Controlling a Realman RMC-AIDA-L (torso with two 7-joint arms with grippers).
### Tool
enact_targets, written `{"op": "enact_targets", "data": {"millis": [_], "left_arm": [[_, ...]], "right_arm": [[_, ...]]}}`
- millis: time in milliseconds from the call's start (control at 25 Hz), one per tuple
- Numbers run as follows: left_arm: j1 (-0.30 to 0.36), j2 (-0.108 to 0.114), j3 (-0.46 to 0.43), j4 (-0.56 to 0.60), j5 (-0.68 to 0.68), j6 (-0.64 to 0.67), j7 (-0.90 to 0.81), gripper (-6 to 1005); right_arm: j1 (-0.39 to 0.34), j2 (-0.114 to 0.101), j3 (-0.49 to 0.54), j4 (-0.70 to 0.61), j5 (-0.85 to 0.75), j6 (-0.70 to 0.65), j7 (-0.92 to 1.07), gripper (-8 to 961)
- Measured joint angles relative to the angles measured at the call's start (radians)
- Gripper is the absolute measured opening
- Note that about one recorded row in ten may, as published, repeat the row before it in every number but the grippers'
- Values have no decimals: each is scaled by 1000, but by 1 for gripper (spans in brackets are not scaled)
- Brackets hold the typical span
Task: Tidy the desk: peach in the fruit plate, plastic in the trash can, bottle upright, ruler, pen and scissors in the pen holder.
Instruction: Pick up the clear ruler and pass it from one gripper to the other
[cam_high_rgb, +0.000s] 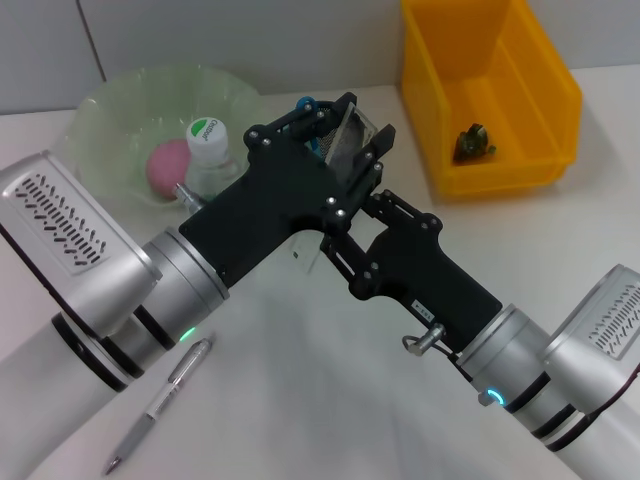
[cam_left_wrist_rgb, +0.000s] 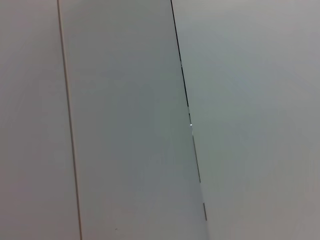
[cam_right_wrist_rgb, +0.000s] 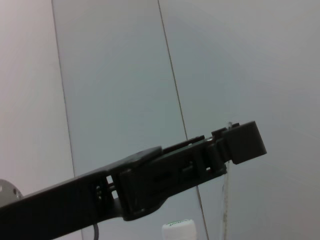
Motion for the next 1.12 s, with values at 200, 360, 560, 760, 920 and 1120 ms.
{"op": "enact_targets", "data": {"millis": [200,360,560,760,920,1120], "left_arm": [[-1,0,3,0,-1,1,-1,393],[-1,0,3,0,-1,1,-1,393],[-5,0,11,-8,-2,1,-2,392],[-5,0,13,-11,-3,3,-2,392],[-5,0,13,-11,-3,4,-2,392],[-6,0,13,-14,-3,7,-2,392]], "right_arm": [[2,0,-1,0,-9,1,0,477],[0,0,2,0,-21,1,0,394],[0,0,3,6,-23,-2,1,350],[-4,0,14,8,-23,-5,1,201],[-4,0,15,8,-23,-1,1,186],[-5,0,15,10,-23,-2,2,173]]}}
